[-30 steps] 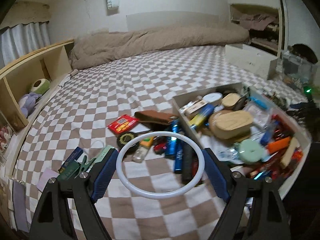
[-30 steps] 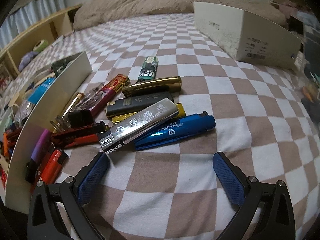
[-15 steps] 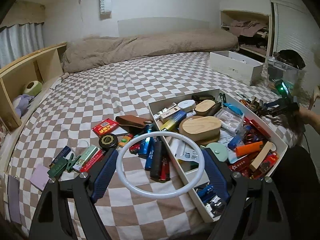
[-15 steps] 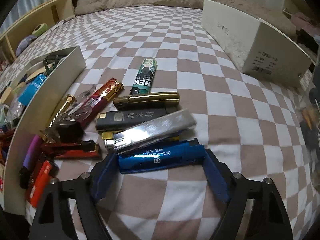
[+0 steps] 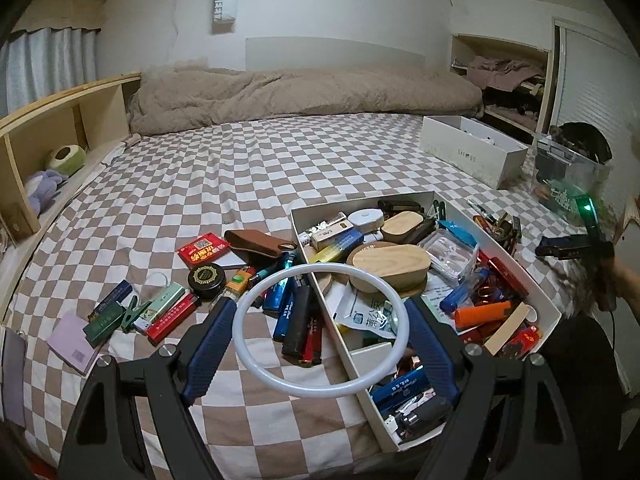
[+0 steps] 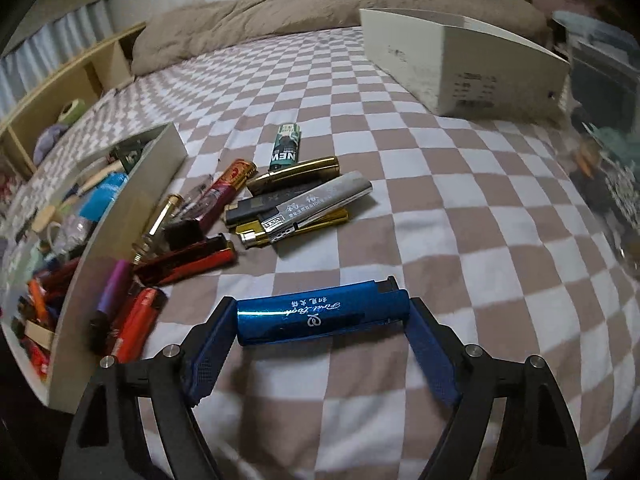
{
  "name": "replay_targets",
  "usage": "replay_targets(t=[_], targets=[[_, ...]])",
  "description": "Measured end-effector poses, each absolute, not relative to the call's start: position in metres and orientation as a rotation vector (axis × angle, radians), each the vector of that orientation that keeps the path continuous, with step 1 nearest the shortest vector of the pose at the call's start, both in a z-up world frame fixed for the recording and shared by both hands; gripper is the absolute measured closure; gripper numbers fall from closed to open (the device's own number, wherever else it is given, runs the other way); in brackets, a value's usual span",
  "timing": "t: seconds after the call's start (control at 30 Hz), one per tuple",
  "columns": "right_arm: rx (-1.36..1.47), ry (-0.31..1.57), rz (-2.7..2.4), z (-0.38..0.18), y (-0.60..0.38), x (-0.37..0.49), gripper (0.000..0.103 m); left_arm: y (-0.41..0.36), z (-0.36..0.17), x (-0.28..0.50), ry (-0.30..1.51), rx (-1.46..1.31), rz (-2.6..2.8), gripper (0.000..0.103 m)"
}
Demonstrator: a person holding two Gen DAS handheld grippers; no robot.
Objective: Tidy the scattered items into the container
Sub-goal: 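Close right tool on blue lighter while left tool lifts the white ring, then carry blue lighter over tray and open right tool while left tool holds ring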
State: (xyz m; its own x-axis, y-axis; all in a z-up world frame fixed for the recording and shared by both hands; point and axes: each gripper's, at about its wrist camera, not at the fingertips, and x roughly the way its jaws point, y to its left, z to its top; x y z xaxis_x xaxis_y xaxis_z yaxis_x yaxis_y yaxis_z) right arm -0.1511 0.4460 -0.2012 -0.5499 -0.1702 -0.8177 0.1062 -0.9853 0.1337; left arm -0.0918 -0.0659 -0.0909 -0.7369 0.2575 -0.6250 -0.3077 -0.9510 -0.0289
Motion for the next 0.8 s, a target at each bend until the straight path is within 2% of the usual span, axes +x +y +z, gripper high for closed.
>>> replay_targets(t=[0.37, 0.8], targets=[[1.236, -0.303, -2.641, -0.154, 0.434, -0.116, 0.019, -0.058, -0.085, -0.084, 0.079, -0.923, 2.672, 0.018], [1.046, -0.366, -2.524, -0.115, 0.355, -0.082, 0.019, -0.032, -0.090, -0.068, 0.046, -0.893, 2.646, 0.018]])
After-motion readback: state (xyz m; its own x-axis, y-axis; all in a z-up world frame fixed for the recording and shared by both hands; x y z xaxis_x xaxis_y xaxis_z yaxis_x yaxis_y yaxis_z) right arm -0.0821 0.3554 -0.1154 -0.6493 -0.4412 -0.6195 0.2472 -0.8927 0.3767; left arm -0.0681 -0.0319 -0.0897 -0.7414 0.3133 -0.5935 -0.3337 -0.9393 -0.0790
